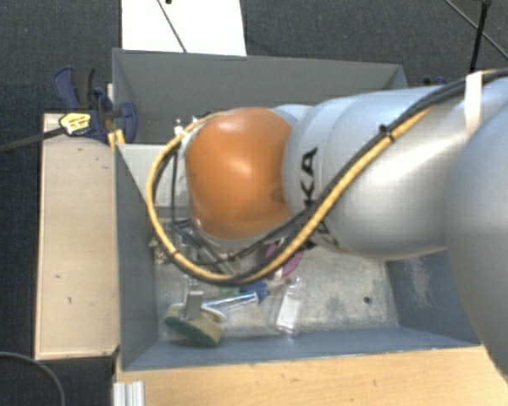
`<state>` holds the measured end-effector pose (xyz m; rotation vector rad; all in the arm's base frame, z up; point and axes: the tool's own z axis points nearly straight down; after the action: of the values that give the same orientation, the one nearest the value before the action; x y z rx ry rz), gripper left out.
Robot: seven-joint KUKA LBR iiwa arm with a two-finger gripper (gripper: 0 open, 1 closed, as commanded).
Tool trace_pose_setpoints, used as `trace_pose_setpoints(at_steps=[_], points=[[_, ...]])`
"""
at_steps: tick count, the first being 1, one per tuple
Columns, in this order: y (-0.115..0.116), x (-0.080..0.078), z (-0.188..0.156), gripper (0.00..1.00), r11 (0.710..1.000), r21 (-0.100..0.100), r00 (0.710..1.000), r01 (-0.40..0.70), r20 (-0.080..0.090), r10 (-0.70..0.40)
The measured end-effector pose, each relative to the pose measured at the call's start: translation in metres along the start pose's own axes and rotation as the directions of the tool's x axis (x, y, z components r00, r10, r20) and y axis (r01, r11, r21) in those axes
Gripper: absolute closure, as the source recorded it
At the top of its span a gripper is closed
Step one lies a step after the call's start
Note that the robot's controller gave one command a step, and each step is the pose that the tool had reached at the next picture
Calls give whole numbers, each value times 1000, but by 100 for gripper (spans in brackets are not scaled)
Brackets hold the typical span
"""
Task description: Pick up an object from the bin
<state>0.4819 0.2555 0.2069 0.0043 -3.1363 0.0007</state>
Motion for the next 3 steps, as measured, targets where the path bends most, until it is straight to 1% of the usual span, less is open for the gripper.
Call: trace_pose_setpoints(at_steps=[1,2,3], points=[[-26,4,139,0,998,-3,998,-69,9,69],[-88,0,105,0,993,1,993,-121,7,121],[-129,-21,107,0,962,-3,962,-273,8,273]])
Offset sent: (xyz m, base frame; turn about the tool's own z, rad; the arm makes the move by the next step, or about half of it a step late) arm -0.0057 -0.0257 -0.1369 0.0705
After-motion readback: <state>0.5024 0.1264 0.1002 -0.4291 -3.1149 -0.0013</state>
